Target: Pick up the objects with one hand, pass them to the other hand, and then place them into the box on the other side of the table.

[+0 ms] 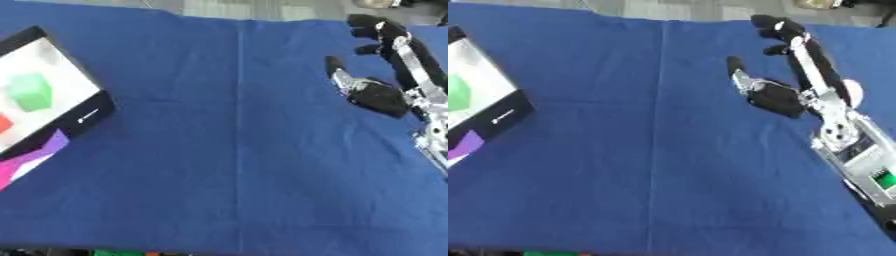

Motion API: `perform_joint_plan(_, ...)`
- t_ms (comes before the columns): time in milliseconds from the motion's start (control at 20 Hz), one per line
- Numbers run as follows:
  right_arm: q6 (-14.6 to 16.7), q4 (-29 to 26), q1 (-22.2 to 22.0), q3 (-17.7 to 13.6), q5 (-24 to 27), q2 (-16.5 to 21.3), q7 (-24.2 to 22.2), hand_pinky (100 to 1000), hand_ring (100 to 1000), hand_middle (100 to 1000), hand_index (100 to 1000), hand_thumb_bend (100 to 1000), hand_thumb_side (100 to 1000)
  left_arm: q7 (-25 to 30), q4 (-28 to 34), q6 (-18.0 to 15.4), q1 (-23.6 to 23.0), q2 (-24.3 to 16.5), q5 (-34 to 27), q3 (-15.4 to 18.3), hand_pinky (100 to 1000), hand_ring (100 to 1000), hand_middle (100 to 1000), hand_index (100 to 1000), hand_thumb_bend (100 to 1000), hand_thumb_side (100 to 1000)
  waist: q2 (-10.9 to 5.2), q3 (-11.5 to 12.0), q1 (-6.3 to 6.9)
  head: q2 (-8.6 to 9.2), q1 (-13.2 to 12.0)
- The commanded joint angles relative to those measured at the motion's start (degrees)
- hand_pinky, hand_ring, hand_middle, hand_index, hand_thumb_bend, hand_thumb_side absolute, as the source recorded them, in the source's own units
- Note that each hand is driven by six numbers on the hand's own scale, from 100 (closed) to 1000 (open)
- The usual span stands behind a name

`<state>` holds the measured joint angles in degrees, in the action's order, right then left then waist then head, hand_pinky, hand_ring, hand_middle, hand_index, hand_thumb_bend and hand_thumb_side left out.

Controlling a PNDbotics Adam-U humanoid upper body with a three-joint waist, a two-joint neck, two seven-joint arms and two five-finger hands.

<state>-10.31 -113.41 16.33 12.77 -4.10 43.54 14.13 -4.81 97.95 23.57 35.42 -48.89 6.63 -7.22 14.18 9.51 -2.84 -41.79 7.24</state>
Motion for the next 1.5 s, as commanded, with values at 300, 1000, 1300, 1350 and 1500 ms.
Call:
perform_joint_plan(300,2.0,-1.2,-5.0,-7.6,1.9,6.6,-4.0,794,887,863,894,299,371,-4.6,1.8,-1.1,0.1,-2.6,-6.7,1.3,861,657,648,743,225,458,-1.12,-0.2,0.30,-0.49,1.3)
perform_joint_plan(1000,-0.7,-1.2,-12.4,-15.2,-1.6,12.1,-6.1,824,895,876,904,430,328,-6.9,2.6,-1.8,-0.3,-2.7,-8.6,1.3,864,660,649,742,223,454,-0.67,-0.5,0.63,0.18,2.3)
perform_joint_plan(1300,-4.5,-1.2,-14.8,-17.6,-3.1,15.2,-6.1,836,892,873,901,482,312,-7.6,3.2,-2.1,-0.5,-2.8,-9.0,1.6,864,660,650,741,222,449,-0.38,-0.5,1.00,0.80,1.9)
perform_joint_plan(1350,-5.2,-1.2,-15.0,-17.9,-3.2,15.6,-6.0,836,891,871,899,488,310,-7.7,3.3,-2.1,-0.6,-2.9,-9.0,1.6,864,660,650,741,222,448,-0.31,-0.5,1.08,0.93,1.9)
perform_joint_plan(1500,-7.4,-1.2,-15.5,-18.5,-3.5,16.7,-5.8,838,889,866,879,504,305,-8.0,3.6,-2.2,-0.7,-2.9,-9.1,1.7,864,660,650,741,221,446,0.06,-0.5,1.35,1.22,2.4)
